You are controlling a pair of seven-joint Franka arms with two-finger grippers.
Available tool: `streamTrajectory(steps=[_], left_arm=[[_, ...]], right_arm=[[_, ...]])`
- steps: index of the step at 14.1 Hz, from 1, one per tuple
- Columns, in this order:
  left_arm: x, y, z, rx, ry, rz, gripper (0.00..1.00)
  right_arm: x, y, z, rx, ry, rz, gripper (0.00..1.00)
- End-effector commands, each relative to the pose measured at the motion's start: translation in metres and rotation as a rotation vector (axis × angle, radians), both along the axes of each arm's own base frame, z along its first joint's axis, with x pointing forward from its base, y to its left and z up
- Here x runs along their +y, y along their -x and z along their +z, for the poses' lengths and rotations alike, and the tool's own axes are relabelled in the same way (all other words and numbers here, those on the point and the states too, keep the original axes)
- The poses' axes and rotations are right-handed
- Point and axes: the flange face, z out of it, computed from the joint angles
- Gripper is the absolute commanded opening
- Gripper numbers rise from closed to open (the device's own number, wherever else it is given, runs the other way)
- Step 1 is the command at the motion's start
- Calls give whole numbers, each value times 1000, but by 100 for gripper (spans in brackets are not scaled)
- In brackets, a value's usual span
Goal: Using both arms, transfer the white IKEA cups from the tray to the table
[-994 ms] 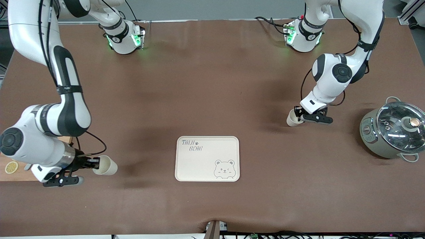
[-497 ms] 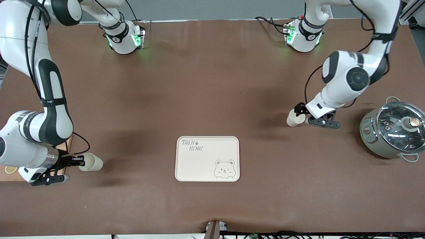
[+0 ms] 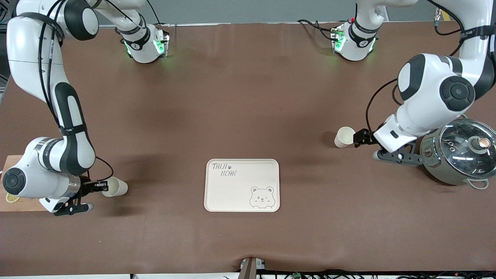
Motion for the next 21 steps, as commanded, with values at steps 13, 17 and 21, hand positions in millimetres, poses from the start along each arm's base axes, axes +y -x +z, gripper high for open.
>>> streamTrajectory(steps=[13, 17, 21], left_arm=[[55, -25, 129, 0, -36, 81, 100], [63, 15, 187, -5, -80, 34, 100], [92, 56, 220, 22, -48, -48, 100]], right_arm=[[-37, 2, 116, -100, -5, -120, 100], [-28, 18, 184, -94, 13, -177, 100], [-25, 39, 246, -98, 29, -204, 100]])
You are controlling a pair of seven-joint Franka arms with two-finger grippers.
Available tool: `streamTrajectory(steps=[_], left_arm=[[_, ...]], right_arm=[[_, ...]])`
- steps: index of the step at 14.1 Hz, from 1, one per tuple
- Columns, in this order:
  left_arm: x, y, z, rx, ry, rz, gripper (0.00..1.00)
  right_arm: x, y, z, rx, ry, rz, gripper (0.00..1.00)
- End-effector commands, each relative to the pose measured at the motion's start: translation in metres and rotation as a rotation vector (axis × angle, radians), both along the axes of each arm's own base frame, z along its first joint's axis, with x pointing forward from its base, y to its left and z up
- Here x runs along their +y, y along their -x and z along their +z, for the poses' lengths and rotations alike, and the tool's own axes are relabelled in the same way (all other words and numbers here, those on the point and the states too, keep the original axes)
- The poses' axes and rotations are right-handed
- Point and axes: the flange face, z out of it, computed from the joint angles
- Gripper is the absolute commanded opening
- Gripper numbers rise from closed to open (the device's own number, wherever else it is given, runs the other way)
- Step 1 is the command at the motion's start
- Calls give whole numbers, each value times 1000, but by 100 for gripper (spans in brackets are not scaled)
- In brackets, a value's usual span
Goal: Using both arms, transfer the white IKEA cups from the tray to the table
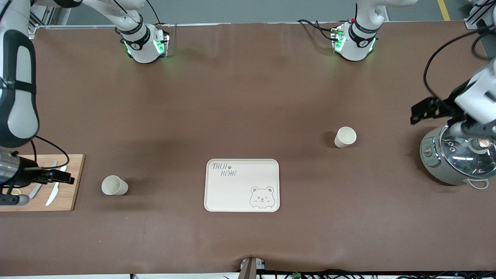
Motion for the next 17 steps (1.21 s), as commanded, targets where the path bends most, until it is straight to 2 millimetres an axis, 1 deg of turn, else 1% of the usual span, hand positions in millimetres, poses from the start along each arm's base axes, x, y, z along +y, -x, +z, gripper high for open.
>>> streamTrajectory(steps=[1, 4, 5, 6, 7, 9, 11, 13, 15, 17], left_arm=[[15, 27, 10, 10, 2, -61, 100], [12, 42, 5, 10, -8, -67, 100], [10, 41, 1, 10, -8, -70, 100], [2, 39, -2, 11, -9, -82, 100], [-2, 38, -4, 15, -10, -78, 100], [0, 37, -9, 32, -18, -93, 100], [-8, 36, -18, 58, -69, -123, 100], [-11, 35, -26, 83, -91, -118, 100], [-6, 33, -28, 86, -91, -107, 100], [-6, 32, -26, 77, -90, -107, 100]], right_arm=[[5, 23, 40, 17, 10, -19, 100], [6, 41, 79, 11, 10, -22, 100], [7, 47, 93, 6, 12, -28, 100], [7, 56, 107, 6, 26, -27, 100], [7, 67, 125, 7, 42, -24, 100], [8, 87, 155, 12, 56, -22, 100], [10, 104, 179, 8, 61, -20, 100], [13, 121, 201, 0, 61, -18, 100], [18, 137, 220, -4, 60, -14, 100], [23, 158, 231, -22, 59, -10, 100]])
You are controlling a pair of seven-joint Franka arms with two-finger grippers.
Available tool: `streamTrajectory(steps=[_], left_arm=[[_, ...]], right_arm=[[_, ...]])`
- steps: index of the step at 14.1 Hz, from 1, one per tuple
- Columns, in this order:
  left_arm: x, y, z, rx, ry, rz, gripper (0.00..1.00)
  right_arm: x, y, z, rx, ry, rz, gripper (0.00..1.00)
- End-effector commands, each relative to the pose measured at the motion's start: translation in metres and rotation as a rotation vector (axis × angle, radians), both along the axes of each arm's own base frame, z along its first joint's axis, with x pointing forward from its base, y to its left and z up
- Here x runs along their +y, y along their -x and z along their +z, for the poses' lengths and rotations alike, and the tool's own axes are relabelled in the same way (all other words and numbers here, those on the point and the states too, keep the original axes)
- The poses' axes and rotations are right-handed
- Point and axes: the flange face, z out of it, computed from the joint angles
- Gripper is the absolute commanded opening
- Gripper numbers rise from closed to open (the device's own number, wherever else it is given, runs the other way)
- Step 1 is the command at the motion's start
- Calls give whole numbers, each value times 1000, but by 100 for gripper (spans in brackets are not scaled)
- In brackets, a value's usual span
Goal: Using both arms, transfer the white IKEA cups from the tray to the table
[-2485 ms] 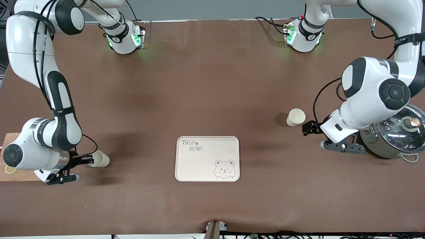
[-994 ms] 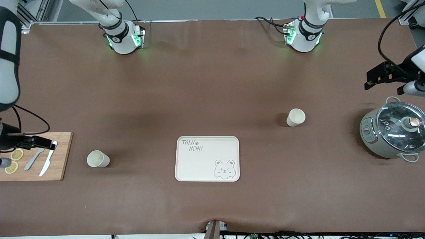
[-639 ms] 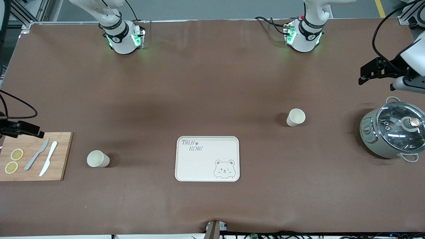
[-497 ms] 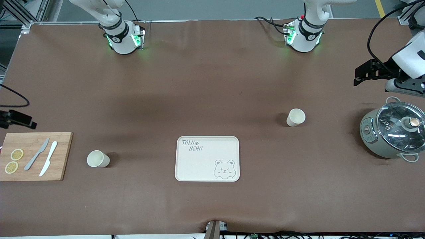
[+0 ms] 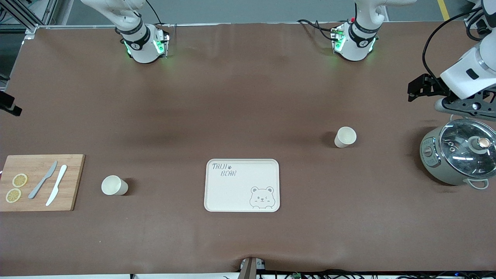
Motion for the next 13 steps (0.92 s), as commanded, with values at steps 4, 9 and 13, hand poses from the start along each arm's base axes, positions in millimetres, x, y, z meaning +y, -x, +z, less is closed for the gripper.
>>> streamTrajectory(steps=[4, 9, 13], left_arm=[[4, -5, 9, -50, -1, -1, 100], [4, -7, 5, -46, -3, -1, 100], [1, -8, 6, -56, 2, 0, 100]], right_arm=[[10, 60, 15, -45, 13, -11, 100], [19, 87, 10, -79, 17, -3, 100], [19, 89, 11, -81, 17, 0, 100]])
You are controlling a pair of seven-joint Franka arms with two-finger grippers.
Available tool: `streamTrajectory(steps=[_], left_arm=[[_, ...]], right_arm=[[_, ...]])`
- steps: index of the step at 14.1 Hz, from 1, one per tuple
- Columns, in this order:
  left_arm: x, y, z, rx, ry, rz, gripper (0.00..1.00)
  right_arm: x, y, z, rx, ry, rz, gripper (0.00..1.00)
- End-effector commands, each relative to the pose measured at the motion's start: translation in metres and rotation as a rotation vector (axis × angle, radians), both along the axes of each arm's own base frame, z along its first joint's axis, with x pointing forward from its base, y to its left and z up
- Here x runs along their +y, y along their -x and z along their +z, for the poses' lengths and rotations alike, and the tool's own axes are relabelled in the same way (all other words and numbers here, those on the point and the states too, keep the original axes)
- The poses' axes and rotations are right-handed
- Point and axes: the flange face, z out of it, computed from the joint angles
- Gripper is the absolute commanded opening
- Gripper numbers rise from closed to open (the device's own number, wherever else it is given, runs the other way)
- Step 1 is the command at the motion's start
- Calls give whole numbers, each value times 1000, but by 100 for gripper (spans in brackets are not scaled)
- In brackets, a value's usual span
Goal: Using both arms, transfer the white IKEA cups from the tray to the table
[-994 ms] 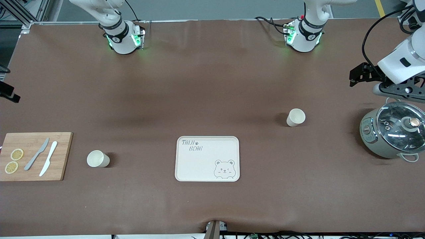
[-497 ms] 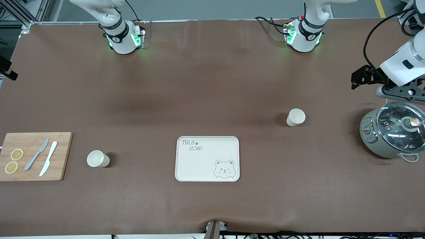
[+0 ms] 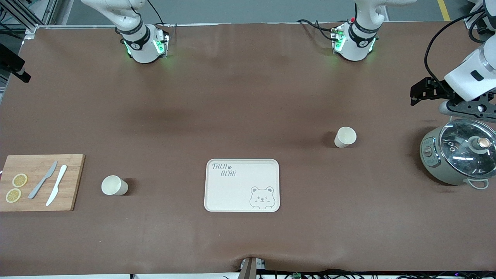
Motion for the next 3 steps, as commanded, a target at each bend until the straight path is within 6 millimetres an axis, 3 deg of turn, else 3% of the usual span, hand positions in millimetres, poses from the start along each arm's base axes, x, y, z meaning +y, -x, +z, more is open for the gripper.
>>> streamTrajectory(steps=[1, 3], left_arm=[[-1, -3, 2, -14, -2, -2, 100], [-2, -3, 1, -12, -1, -4, 100]], right_arm=[[2, 7, -1, -9, 16, -8, 100], [1, 7, -1, -5, 25, -9, 100]])
